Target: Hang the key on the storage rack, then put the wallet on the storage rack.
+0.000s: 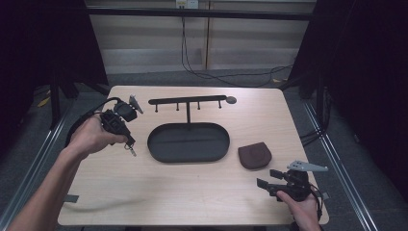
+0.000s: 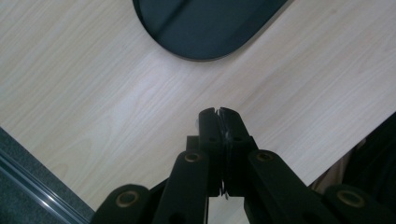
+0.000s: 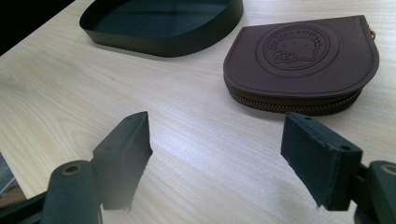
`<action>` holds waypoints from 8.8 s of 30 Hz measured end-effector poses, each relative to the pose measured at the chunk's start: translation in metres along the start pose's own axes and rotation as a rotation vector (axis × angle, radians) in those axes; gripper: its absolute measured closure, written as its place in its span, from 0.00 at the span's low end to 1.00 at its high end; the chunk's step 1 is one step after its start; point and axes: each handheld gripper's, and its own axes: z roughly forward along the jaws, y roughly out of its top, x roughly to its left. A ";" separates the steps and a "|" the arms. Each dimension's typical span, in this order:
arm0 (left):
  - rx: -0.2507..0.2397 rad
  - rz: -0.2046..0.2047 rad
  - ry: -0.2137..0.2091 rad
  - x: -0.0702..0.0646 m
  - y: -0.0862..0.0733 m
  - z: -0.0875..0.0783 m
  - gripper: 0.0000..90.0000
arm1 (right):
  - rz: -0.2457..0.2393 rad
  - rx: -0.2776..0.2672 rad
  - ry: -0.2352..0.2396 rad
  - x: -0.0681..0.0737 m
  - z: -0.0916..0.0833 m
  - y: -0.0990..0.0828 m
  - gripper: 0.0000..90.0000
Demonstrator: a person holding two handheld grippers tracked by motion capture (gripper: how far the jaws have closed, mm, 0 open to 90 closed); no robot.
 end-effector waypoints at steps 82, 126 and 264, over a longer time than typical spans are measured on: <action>-0.027 -0.074 -0.020 0.034 0.111 -0.009 0.99 | 0.006 -0.007 0.027 -0.001 -0.001 0.000 0.26; -0.274 -0.155 -0.007 0.044 0.045 -0.009 0.90 | 0.008 0.001 0.027 -0.001 0.001 0.000 0.26; -0.645 -0.186 -0.171 -0.049 -0.159 0.133 0.20 | 0.167 0.596 -0.243 -0.062 0.095 0.119 0.48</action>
